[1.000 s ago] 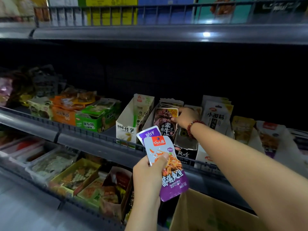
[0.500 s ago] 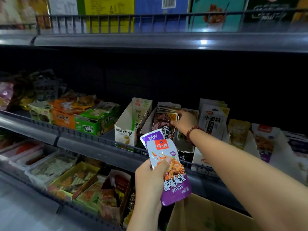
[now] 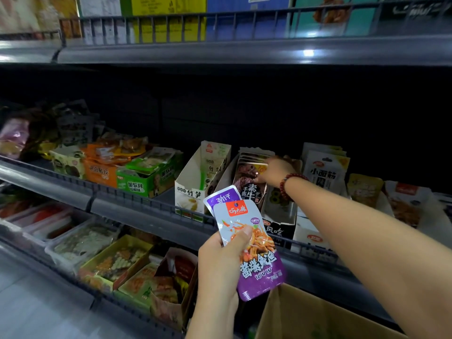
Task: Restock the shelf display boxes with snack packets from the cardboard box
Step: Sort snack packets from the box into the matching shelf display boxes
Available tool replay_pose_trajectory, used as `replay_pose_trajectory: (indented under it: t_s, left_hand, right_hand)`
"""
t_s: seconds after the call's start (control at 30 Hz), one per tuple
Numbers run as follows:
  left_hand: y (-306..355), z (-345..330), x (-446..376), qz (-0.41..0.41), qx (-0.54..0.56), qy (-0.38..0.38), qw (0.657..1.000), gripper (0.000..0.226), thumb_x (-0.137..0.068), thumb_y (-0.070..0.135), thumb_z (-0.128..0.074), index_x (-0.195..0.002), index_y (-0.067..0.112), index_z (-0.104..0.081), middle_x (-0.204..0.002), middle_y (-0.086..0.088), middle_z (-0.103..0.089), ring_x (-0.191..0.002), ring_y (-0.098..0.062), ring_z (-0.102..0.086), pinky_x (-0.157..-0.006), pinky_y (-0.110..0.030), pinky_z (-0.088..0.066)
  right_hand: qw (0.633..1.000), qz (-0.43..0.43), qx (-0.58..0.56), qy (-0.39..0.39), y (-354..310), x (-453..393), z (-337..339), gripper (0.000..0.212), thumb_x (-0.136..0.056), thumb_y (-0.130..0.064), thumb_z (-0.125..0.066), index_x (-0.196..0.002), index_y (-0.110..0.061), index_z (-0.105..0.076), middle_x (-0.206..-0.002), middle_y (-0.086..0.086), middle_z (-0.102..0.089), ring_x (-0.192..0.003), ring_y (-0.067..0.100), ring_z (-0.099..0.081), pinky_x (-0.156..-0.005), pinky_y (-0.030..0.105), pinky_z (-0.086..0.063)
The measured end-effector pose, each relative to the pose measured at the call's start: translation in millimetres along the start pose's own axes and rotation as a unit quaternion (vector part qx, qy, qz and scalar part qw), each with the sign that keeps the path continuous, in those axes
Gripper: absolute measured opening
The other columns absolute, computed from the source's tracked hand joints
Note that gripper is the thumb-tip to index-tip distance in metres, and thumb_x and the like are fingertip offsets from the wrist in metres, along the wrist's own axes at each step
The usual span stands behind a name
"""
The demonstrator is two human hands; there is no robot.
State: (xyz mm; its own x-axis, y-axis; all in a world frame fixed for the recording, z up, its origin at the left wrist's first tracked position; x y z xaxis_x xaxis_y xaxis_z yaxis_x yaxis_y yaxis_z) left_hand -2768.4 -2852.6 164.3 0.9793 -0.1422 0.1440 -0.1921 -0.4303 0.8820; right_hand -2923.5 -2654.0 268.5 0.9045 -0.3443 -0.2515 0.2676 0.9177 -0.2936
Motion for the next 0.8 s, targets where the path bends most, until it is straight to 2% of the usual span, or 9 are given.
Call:
replay_pose_trajectory:
  t_s: [0.13, 0.23, 0.27, 0.37, 0.43, 0.57, 0.67, 0.73, 0.8]
  left_hand:
    - [0.3, 1.5, 2.4, 0.006, 0.015, 0.004, 1.0, 0.008, -0.085, 0.012, -0.072, -0.091, 0.007, -0.068, -0.076, -0.008, -0.075, -0.061, -0.02, -0.072, -0.048, -0.025, -0.054]
    - [1.0, 0.6, 3.9, 0.009, 0.019, 0.001, 1.0, 0.01, -0.085, 0.012, -0.072, -0.092, 0.007, -0.067, -0.076, -0.008, -0.075, -0.062, -0.02, -0.072, -0.047, -0.025, -0.054]
    - [0.9, 0.6, 3.5, 0.008, 0.019, 0.001, 1.0, 0.01, -0.085, 0.012, -0.072, -0.092, 0.007, -0.067, -0.076, -0.008, -0.075, -0.062, -0.02, -0.073, -0.048, -0.025, -0.055]
    - [-0.6, -0.7, 3.3, 0.011, 0.017, -0.001, 1.0, 0.01, -0.085, 0.013, -0.072, -0.092, 0.008, -0.068, -0.077, -0.008, -0.075, -0.064, -0.022, -0.073, -0.05, -0.026, -0.056]
    - [-1.9, -1.1, 2.9, 0.012, 0.014, -0.002, 1.0, 0.011, -0.085, 0.014, -0.073, -0.093, 0.008, -0.068, -0.078, -0.009, -0.076, -0.066, -0.023, -0.073, -0.052, -0.027, -0.057]
    - [-2.9, -3.3, 3.5, 0.018, 0.016, -0.005, 1.0, 0.01, -0.085, 0.013, -0.072, -0.092, 0.007, -0.067, -0.077, -0.009, -0.075, -0.064, -0.022, -0.073, -0.05, -0.026, -0.056]
    - [-4.2, -4.2, 2.5, 0.016, 0.011, -0.008, 1.0, 0.012, -0.085, 0.014, -0.072, -0.094, 0.008, -0.068, -0.079, -0.009, -0.076, -0.067, -0.023, -0.073, -0.053, -0.028, -0.057]
    - [-5.2, -5.2, 2.2, 0.016, 0.007, -0.011, 1.0, 0.013, -0.084, 0.014, -0.073, -0.095, 0.007, -0.068, -0.081, -0.01, -0.076, -0.068, -0.024, -0.073, -0.055, -0.029, -0.058]
    - [-5.7, -8.2, 3.3, 0.015, 0.002, -0.017, 1.0, 0.012, -0.084, 0.013, -0.073, -0.093, 0.007, -0.068, -0.08, -0.01, -0.076, -0.067, -0.023, -0.073, -0.054, -0.028, -0.057]
  right_hand:
    - [0.997, -0.005, -0.056, 0.049, 2.5, 2.4, 5.0, 0.059, -0.083, -0.04, -0.069, -0.135, -0.018, -0.05, -0.141, 0.013, -0.042, -0.124, 0.031, -0.045, -0.098, 0.039, -0.046]
    - [0.991, 0.009, -0.084, 0.104, 1.7, 8.2, 11.6, 0.051, -0.088, -0.033, -0.066, -0.135, -0.019, -0.052, -0.137, 0.01, -0.049, -0.121, 0.029, -0.048, -0.092, 0.032, -0.046]
    - [0.99, 0.019, -0.09, 0.105, -0.6, 8.9, 9.2, 0.051, -0.088, -0.032, -0.066, -0.135, -0.019, -0.052, -0.135, 0.009, -0.051, -0.12, 0.028, -0.049, -0.09, 0.03, -0.046]
    - [0.993, 0.011, -0.088, 0.073, -0.6, 9.4, 1.1, 0.059, -0.084, -0.035, -0.069, -0.138, -0.021, -0.048, -0.139, 0.01, -0.049, -0.122, 0.029, -0.048, -0.096, 0.037, -0.047]
    - [0.995, 0.005, -0.081, 0.057, 0.9, 9.8, 0.1, 0.062, -0.086, -0.032, -0.069, -0.141, -0.019, -0.044, -0.139, 0.01, -0.049, -0.123, 0.029, -0.048, -0.095, 0.035, -0.047]
    - [0.989, 0.02, -0.121, 0.077, 2.5, 13.5, 1.2, 0.057, -0.086, -0.023, -0.069, -0.138, -0.018, -0.046, -0.129, 0.011, -0.056, -0.112, 0.027, -0.056, -0.087, 0.034, -0.051]
    - [0.982, 0.023, -0.158, 0.098, 7.0, 15.8, 3.4, 0.056, -0.083, -0.021, -0.072, -0.134, -0.021, -0.049, -0.131, 0.01, -0.05, -0.114, 0.028, -0.053, -0.088, 0.034, -0.051]
    - [0.974, 0.017, -0.195, 0.115, 10.6, 22.3, 11.0, 0.052, -0.085, -0.021, -0.07, -0.133, -0.021, -0.05, -0.131, 0.008, -0.048, -0.112, 0.027, -0.055, -0.082, 0.03, -0.05]
    - [0.962, 0.031, -0.238, 0.134, 11.8, 31.6, 21.2, 0.044, -0.085, -0.025, -0.07, -0.127, -0.021, -0.055, -0.125, 0.004, -0.054, -0.106, 0.021, -0.057, -0.078, 0.027, -0.048]
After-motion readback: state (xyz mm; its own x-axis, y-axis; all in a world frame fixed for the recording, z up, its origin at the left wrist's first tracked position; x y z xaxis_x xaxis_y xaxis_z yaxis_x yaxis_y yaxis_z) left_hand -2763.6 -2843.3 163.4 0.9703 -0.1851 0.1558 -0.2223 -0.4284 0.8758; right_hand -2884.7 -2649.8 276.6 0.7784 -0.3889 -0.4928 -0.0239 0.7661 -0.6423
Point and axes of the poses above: each hand's wrist, its own x-axis away from the middle knuckle, its own z-axis out of the back of the hand, y = z × x, the point moved 10 cm from there along -x, towards the middle knuckle
